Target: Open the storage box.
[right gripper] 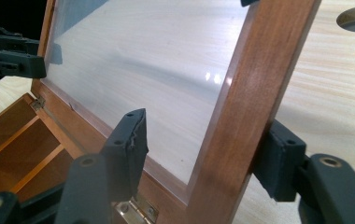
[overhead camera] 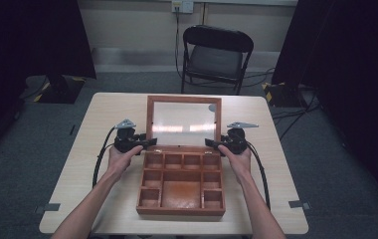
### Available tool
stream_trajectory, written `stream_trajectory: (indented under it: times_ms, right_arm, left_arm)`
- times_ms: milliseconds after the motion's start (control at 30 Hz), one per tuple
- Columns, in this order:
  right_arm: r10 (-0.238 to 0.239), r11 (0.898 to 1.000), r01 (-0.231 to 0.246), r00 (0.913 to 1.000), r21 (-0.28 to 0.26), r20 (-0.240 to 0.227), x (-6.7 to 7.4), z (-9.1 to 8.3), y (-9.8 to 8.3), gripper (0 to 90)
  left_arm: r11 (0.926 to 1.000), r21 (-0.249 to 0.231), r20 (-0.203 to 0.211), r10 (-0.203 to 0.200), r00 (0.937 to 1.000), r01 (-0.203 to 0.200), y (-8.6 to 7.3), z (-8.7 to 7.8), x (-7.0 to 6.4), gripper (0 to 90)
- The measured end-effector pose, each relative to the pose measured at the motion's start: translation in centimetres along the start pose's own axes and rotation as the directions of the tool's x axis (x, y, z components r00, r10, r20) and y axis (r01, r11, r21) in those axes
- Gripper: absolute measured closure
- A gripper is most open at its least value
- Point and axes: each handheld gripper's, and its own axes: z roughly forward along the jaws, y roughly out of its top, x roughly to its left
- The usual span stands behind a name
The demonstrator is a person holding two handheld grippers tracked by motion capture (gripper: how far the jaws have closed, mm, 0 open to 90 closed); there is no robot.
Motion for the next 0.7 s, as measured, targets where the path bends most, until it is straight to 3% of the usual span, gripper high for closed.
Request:
stream_trajectory:
  times_ms: [200, 367, 467, 700]
  right_arm:
    - [0.014, 1.000, -0.014, 0.9999, 0.012, 0.002, -0.17, 0.41, -0.23, 35.8]
    - [0.019, 1.000, -0.019, 0.9998, 0.016, 0.007, -0.23, 0.54, -0.28, 34.2]
    - [0.027, 0.999, -0.027, 0.9996, 0.028, 0.013, -0.20, 0.83, -0.47, 30.3]
    - [0.041, 0.999, -0.041, 0.9991, 0.027, 0.011, -0.29, 0.99, -0.69, 29.0]
  left_arm:
    - [0.9998, 0.003, 0.004, -0.018, 0.9998, 0.018, -0.32, 0.03, 0.30, 51.0]
    - [0.9999, 0.013, -0.006, -0.010, 0.9999, 0.010, -0.46, -0.10, 0.44, 51.5]
    - [0.9987, 0.012, 0.015, -0.051, 0.9986, 0.050, -0.82, -0.07, 0.65, 51.3]
    - [0.9981, 0.014, 0.024, -0.061, 0.9978, 0.061, -1.02, -0.04, 0.84, 50.4]
